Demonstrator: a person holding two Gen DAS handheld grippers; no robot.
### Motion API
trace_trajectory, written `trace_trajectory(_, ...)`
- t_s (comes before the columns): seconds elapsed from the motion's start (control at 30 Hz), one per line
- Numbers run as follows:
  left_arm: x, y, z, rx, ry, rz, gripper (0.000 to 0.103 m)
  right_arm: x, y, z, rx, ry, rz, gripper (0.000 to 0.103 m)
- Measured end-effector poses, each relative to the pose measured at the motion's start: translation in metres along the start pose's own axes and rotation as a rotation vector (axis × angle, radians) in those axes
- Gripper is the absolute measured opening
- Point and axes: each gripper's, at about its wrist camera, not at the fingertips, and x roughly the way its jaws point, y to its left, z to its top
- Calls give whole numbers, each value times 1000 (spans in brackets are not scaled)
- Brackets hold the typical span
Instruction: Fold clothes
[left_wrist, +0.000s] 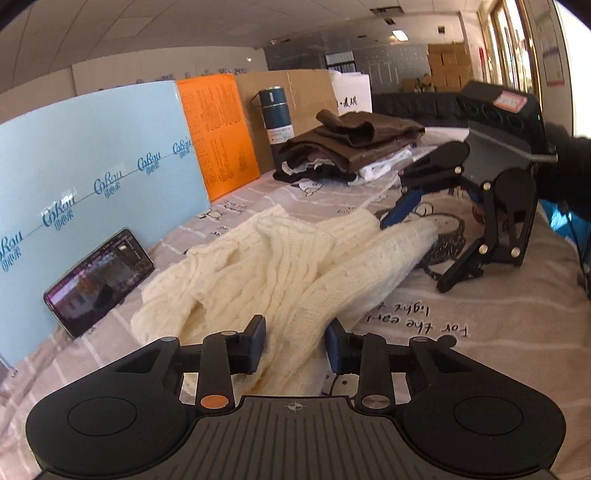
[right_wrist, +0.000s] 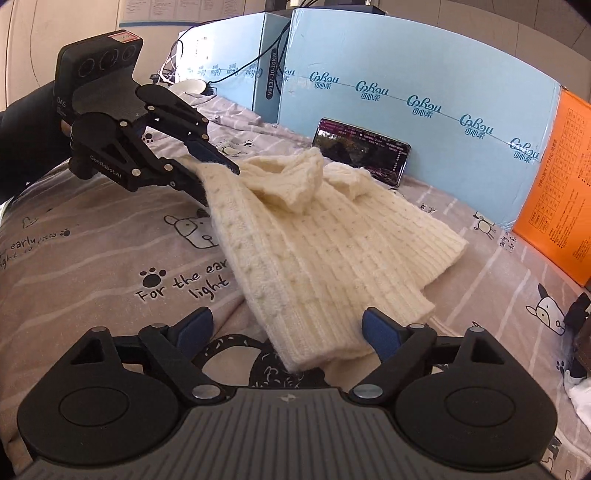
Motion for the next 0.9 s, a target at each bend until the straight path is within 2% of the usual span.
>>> trace_trajectory(0.03, -1, 0, 0, -3, 1, -9, 27, 0, -4, 0, 12, -9, -16, 45)
trace_trajectory(0.07, -2, -3, 1, 7, 6, -14, 25, -2, -9, 0, 35, -17, -4, 41)
trace_trajectory(0.1, -4, -7, 3, 18, 11, -19, 22, -7, -14, 1, 68, -33, 26, 28)
trace_trajectory(0.2, -19, -16, 8, 49, 9, -46, 22, -31, -20, 6, 119, -90, 113, 23)
trace_trajectory(0.3, -33, -6, 19, 22, -21, -104, 22, -47, -32, 9, 182, -163, 195, 22)
trace_trajectory(0.43, -24, 32, 40, -65, -56, -135, 23, -42, -60, 22, 332, -242, 223, 22)
trace_trajectory(0.47, -20, 42, 45, -84, -64, -120, 26, -39, -69, 26, 389, -266, 210, 22)
trace_trajectory(0.5, -14, 52, 51, -95, -81, -71, 27, -36, -78, 31, 445, -291, 198, 22)
trace_trajectory(0.6, 3, 74, 64, -129, -132, 26, 27, -24, -99, 46, 565, -349, 136, 22)
trace_trajectory(0.7, 19, 84, 69, -156, -159, 170, 28, -5, -117, 57, 629, -349, 59, 22)
trace_trajectory(0.73, 24, 86, 70, -163, -163, 224, 32, 4, -123, 59, 648, -334, 27, 22)
trace_trajectory(0.8, 24, 89, 67, -200, -205, 347, 51, 20, -133, 58, 690, -305, -30, 22)
trace_trajectory(0.83, 20, 90, 65, -225, -235, 394, 54, 28, -139, 56, 715, -290, -56, 22)
trace_trajectory(0.9, 7, 88, 60, -286, -286, 393, 63, 40, -151, 47, 782, -260, -94, 21)
